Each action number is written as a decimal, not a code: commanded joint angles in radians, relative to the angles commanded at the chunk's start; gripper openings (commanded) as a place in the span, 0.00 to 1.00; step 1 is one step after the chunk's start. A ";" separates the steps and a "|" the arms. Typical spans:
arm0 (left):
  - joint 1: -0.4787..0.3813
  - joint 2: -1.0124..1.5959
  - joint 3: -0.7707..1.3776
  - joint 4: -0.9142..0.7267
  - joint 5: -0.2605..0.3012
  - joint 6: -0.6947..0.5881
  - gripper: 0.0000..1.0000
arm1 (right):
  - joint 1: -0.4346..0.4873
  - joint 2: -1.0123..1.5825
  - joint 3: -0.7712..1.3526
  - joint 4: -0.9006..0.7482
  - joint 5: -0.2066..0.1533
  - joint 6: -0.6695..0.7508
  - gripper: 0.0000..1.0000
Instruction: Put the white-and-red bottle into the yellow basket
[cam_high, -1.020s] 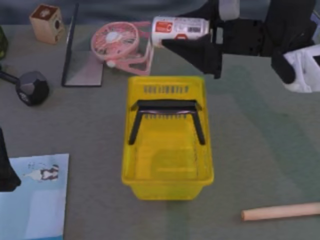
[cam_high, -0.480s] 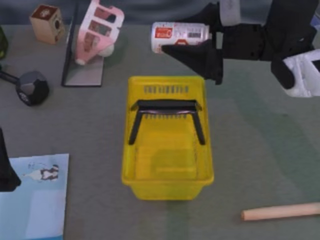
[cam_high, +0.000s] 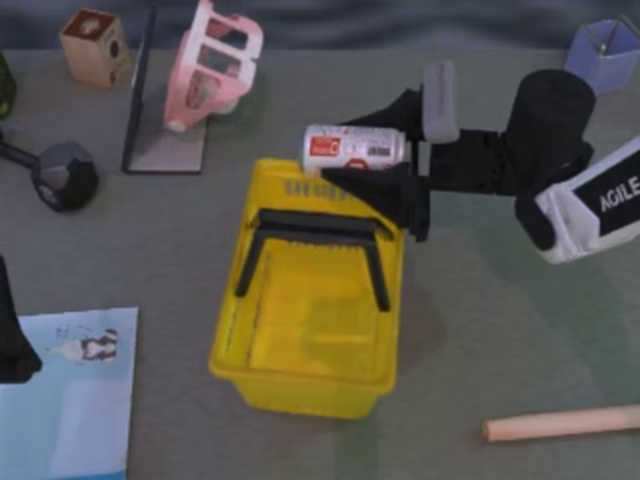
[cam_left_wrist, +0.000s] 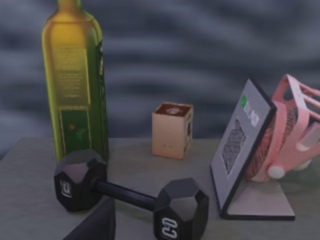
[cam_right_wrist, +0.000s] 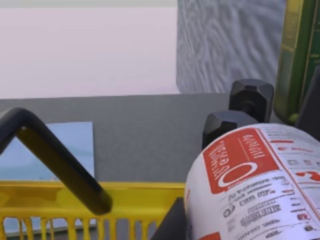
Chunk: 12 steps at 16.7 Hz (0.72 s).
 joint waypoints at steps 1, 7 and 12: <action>0.000 0.000 0.000 0.000 0.000 0.000 1.00 | 0.000 0.006 -0.003 0.006 0.001 0.000 0.00; 0.000 0.000 0.000 0.000 0.000 0.000 1.00 | 0.000 0.006 -0.003 0.006 0.001 0.000 0.23; 0.000 0.000 0.000 0.000 0.000 0.000 1.00 | 0.000 0.006 -0.003 0.006 0.001 0.000 0.60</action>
